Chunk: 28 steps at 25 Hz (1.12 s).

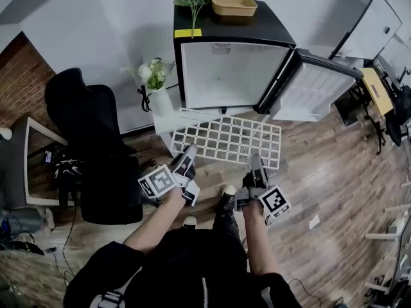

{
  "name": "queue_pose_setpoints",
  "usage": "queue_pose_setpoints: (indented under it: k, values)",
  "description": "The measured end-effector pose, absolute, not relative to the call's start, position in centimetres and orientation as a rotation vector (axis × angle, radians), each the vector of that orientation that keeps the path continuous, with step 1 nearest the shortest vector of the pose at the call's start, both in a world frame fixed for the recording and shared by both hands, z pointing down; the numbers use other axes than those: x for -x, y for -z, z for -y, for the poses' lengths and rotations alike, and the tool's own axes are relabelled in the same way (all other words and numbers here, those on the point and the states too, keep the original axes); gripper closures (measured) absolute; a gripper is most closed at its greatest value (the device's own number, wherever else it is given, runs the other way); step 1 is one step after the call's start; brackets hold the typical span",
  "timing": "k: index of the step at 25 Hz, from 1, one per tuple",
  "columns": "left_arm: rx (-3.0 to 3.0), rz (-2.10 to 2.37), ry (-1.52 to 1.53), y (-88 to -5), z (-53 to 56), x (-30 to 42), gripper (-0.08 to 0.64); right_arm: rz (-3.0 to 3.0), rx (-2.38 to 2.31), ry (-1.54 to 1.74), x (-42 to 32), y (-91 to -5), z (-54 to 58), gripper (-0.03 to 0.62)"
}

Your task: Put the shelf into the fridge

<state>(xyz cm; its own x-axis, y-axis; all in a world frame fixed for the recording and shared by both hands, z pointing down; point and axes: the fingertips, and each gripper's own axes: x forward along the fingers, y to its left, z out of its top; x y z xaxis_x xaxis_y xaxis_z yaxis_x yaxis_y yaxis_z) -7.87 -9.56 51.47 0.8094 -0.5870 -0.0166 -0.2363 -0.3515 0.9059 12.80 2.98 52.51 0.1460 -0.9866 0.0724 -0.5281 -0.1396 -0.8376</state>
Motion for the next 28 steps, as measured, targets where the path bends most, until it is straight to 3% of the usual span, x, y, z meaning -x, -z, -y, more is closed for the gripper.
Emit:
queue_pose_setpoints:
  k: [12, 28]
  values:
    - [-1.860, 0.858, 0.501, -52.3, 15.8, 2.9, 0.485, -1.665, 1.596, 1.064, -19.7, -53.5, 7.8, 0.508]
    - [-1.807, 0.960, 0.491, -54.7, 19.2, 0.4, 0.485, -1.757, 1.507, 1.185, -22.6, -55.9, 13.1, 0.509]
